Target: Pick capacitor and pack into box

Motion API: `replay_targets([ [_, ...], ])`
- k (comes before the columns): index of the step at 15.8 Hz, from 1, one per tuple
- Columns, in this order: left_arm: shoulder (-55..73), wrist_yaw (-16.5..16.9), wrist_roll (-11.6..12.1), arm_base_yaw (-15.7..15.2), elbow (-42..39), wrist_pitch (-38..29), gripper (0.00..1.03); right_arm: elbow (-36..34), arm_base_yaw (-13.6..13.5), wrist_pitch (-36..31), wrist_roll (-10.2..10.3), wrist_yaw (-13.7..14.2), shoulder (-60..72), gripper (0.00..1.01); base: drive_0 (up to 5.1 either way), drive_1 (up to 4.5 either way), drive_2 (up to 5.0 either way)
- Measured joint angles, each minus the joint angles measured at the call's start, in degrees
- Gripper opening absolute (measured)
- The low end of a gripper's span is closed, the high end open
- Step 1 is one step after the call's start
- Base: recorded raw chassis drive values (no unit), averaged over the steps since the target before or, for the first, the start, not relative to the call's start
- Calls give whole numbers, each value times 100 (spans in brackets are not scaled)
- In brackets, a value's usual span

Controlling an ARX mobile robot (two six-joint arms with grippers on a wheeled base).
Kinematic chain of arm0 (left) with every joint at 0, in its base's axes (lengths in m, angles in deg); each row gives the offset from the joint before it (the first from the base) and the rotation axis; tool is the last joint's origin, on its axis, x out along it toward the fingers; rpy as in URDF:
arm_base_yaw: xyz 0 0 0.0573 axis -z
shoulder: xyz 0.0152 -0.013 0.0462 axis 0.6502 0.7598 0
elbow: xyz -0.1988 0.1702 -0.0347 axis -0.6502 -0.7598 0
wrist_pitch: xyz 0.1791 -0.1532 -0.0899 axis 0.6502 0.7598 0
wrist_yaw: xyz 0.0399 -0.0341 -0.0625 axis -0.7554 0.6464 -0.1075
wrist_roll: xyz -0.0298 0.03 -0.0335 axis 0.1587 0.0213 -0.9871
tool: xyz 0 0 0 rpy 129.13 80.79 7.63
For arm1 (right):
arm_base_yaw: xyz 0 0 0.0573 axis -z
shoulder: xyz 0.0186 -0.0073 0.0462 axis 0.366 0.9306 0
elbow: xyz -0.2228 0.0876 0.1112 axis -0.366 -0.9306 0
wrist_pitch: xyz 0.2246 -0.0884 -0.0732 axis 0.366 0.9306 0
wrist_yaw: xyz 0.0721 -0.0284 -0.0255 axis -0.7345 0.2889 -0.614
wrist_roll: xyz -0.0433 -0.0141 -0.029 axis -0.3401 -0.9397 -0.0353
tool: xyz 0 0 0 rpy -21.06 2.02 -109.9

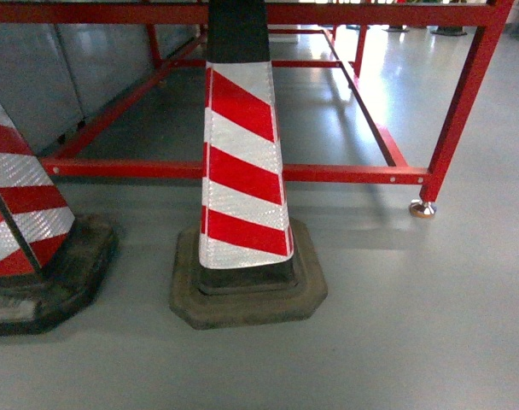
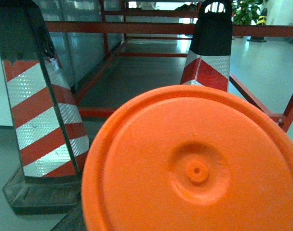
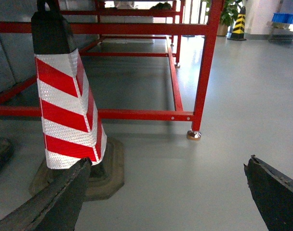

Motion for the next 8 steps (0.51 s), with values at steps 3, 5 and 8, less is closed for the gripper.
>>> replay_targets([
  [3,0,-2,0,0,0,11,44,0,0,15,0,4,0,98,6,275,-263],
  [5,0,4,2,0,0,7,44,0,0,13,-2,0,0,98,0,0,0],
  [8,0,0,0,0,0,4,44,0,0,4,0,0,0,98,0,0,0],
])
